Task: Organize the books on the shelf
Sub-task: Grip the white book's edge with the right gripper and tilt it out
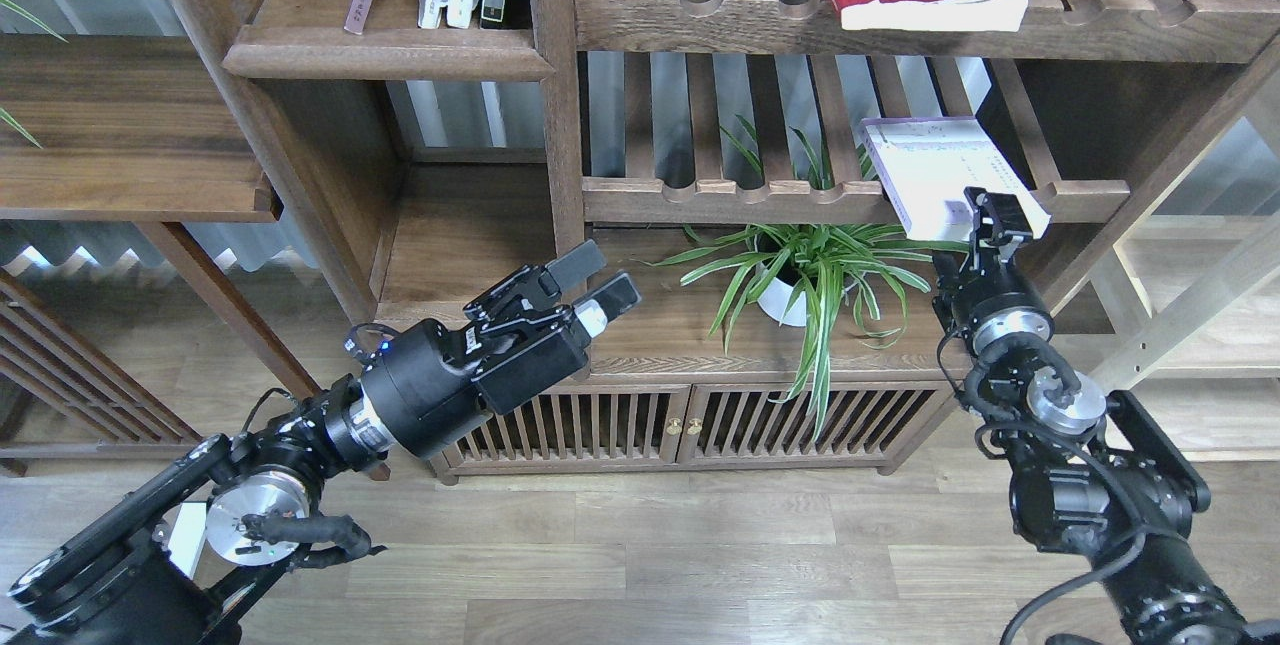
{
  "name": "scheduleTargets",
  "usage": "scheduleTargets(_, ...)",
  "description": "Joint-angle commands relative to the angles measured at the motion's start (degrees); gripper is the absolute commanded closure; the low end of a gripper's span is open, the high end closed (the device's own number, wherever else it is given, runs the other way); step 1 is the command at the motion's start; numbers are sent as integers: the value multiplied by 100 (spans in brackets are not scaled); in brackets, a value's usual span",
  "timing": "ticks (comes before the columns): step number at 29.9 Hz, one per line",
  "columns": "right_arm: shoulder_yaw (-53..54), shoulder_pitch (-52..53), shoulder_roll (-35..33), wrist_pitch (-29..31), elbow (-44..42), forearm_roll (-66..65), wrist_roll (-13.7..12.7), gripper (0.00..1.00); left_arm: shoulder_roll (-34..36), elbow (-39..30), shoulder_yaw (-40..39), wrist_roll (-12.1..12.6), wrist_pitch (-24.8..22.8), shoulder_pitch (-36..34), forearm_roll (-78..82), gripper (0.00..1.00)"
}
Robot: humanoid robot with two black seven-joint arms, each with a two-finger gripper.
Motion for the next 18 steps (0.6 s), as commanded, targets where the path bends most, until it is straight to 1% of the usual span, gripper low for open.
scheduleTargets(1, 2, 160, -1, 0, -187, -7, 0, 6, 16, 37, 27, 9, 0, 38, -1, 1)
scheduleTargets(2, 2, 177, -9, 0, -205, -7, -9, 8, 16, 46, 44, 9, 0, 38, -1, 1)
scheduleTargets(5, 37, 186, -10, 26, -249, -7, -44, 16, 16, 46, 71, 9, 0, 38, -1, 1)
scheduleTargets(12, 125, 406, -10, 17, -548, -7, -97, 18, 16, 37, 88, 18, 0, 29, -1, 1)
scheduleTargets(18, 125, 397, 26, 17, -566, -7, -97, 29, -1, 29, 106, 18, 0, 29, 8, 1)
